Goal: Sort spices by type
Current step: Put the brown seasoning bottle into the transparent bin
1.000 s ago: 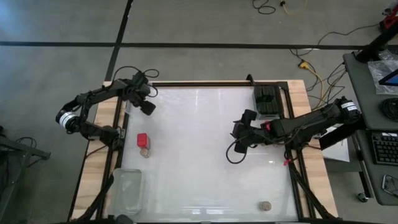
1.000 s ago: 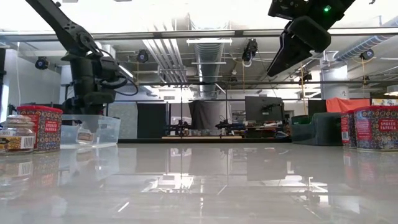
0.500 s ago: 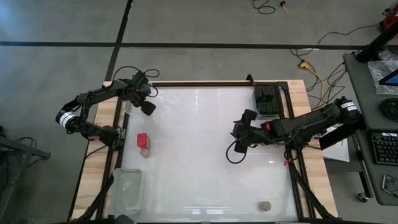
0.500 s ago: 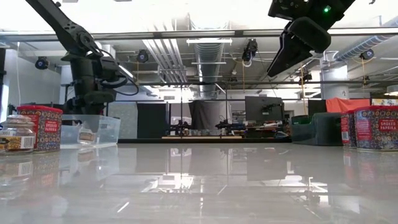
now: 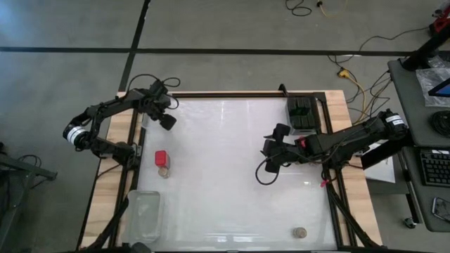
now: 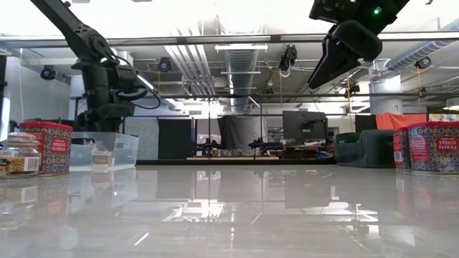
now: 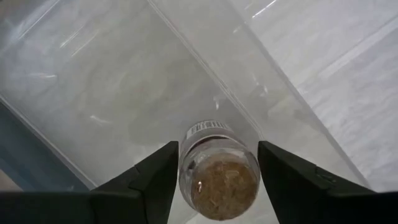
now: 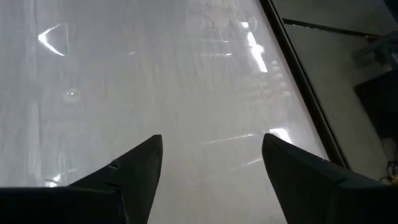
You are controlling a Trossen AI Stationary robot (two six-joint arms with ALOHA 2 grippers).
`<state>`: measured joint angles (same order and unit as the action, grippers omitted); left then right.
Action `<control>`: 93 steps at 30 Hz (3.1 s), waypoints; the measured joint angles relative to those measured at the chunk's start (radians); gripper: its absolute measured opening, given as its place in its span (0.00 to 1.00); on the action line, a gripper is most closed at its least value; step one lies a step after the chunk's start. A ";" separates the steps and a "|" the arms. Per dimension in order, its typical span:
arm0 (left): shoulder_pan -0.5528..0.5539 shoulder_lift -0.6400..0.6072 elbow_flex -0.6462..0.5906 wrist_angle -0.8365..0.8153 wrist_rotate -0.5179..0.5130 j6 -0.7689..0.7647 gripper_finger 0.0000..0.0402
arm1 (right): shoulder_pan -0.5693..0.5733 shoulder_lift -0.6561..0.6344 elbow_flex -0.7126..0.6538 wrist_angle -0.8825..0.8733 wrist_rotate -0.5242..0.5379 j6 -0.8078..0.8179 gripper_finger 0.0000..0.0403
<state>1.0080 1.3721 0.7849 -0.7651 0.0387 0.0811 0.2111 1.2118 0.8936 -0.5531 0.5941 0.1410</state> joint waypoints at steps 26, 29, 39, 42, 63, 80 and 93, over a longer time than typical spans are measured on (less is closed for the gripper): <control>-0.001 -0.015 0.049 -0.025 0.075 0.019 0.51 | 0.000 0.000 0.000 0.001 0.001 -0.022 0.59; -0.001 -0.015 0.095 -0.079 0.038 0.043 0.51 | 0.000 0.000 0.000 0.001 0.001 -0.022 0.59; -0.034 -0.075 0.414 -0.396 -0.056 -0.003 0.51 | 0.000 0.000 0.000 0.005 0.001 -0.018 0.65; -0.105 -0.151 0.437 -0.401 -0.038 -0.058 0.51 | 0.000 0.000 0.000 0.005 0.001 -0.018 0.66; -1.438 -0.276 0.283 -0.389 -0.150 -1.030 0.51 | 0.021 0.001 0.000 0.032 0.055 0.095 0.84; -1.530 -0.063 0.206 -0.485 -0.066 -1.456 0.64 | 0.185 0.002 -0.051 0.094 -0.115 0.235 0.84; -1.530 -0.062 0.012 -0.374 -0.026 -1.530 0.65 | 0.372 0.002 -0.111 0.194 -0.113 0.320 0.79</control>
<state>-0.5217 1.3101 0.7969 -1.1388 0.0128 -1.4494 0.5835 1.2137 0.7826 -0.3595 0.4808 0.4606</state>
